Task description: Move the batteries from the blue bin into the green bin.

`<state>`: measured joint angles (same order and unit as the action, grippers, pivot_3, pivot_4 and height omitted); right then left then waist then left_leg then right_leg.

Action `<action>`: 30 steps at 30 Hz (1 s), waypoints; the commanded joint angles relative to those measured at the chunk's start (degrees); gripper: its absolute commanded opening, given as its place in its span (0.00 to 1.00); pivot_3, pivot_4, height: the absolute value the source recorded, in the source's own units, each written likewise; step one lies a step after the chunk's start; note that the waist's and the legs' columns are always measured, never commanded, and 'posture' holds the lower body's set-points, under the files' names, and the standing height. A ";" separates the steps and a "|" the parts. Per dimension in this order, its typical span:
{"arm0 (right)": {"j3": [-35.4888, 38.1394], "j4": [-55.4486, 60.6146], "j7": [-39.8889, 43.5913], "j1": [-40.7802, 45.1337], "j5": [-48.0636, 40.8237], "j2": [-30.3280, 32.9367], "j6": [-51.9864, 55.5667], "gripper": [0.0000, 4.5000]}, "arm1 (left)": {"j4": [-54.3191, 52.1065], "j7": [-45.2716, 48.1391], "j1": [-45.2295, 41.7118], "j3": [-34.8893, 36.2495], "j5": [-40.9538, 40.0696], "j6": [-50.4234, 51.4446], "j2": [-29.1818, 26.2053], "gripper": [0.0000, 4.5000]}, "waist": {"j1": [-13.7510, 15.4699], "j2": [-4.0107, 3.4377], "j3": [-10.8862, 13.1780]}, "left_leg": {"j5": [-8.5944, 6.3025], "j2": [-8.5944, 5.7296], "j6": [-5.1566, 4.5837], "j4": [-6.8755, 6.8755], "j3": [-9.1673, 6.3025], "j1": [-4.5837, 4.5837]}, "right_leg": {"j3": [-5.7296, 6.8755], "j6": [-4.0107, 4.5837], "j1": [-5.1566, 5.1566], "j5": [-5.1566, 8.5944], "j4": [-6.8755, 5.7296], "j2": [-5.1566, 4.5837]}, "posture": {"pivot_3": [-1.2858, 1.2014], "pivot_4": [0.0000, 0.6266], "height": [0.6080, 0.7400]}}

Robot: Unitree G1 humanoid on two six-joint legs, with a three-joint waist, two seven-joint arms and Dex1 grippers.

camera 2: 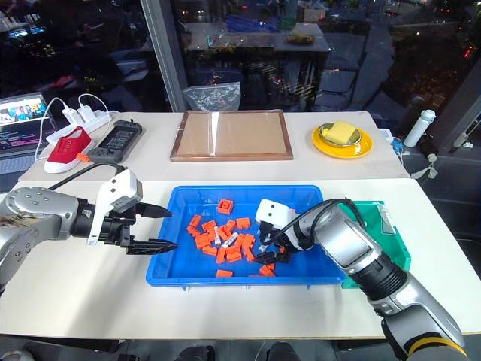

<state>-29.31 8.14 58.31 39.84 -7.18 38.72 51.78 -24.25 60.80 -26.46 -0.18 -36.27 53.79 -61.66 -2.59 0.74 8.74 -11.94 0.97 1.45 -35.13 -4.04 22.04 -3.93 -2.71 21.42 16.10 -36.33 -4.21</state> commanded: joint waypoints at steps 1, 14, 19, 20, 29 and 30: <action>0.25 -3.06 -0.96 1.54 1.47 -1.69 -2.88 0.93 | -0.82 0.39 0.62 0.77 0.94 -1.09 -1.47 1.00 | -0.10 0.01 0.00 | 0.00 0.01 0.00 0.00 0.00 -0.03 | 0.00 0.00 -0.01 0.00 -0.01 0.00 | 0.52 0.24 1.00; -0.21 -3.29 1.36 0.78 3.20 0.64 -4.82 0.93 | -1.39 -0.08 1.11 1.25 0.65 -0.82 -1.52 1.00 | 0.06 0.00 0.00 | 0.00 0.00 0.00 -0.02 0.00 -0.04 | 0.00 0.00 -0.03 0.00 -0.04 0.00 | 0.52 0.24 1.00; -0.27 -3.90 1.17 0.81 3.77 -0.19 -5.50 0.81 | -1.28 -0.13 0.49 0.84 0.71 -0.88 -1.27 1.00 | -0.05 0.00 0.00 | 0.00 0.01 0.00 -0.01 0.00 -0.06 | 0.00 0.00 -0.03 0.00 -0.05 0.01 | 0.52 0.24 1.00; -0.15 -4.10 0.94 0.92 3.85 -0.73 -5.75 0.74 | -1.18 -0.08 0.36 0.77 0.78 -0.93 -1.28 1.00 | -0.05 0.00 0.00 | 0.00 0.01 0.00 -0.01 0.00 -0.06 | 0.00 0.00 -0.03 0.00 -0.05 0.01 | 0.52 0.24 1.00; -0.41 -4.96 0.18 1.18 5.19 -3.22 -6.98 0.07 | -1.08 -0.12 0.11 0.65 1.03 -1.14 -1.19 1.00 | -0.02 0.00 0.00 | 0.00 0.01 0.00 -0.01 0.00 -0.06 | 0.00 0.00 -0.03 0.00 -0.06 0.01 | 0.52 0.24 1.00; -0.34 -4.85 0.26 1.06 5.20 -3.20 -6.96 0.02 | -0.99 -0.14 0.05 0.59 1.10 -1.17 -1.16 1.00 | -0.02 0.00 0.00 | 0.00 0.01 0.00 -0.01 0.00 -0.05 | 0.00 0.00 -0.03 0.00 -0.06 0.01 | 0.52 0.24 1.00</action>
<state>-29.58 2.83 58.53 41.07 -2.61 35.38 45.35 -24.29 60.72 -25.22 -0.17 -35.68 53.57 -62.35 -2.61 0.74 8.74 -11.94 0.97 1.45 -35.15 -4.04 21.99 -3.93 -2.70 21.40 16.10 -36.39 -4.20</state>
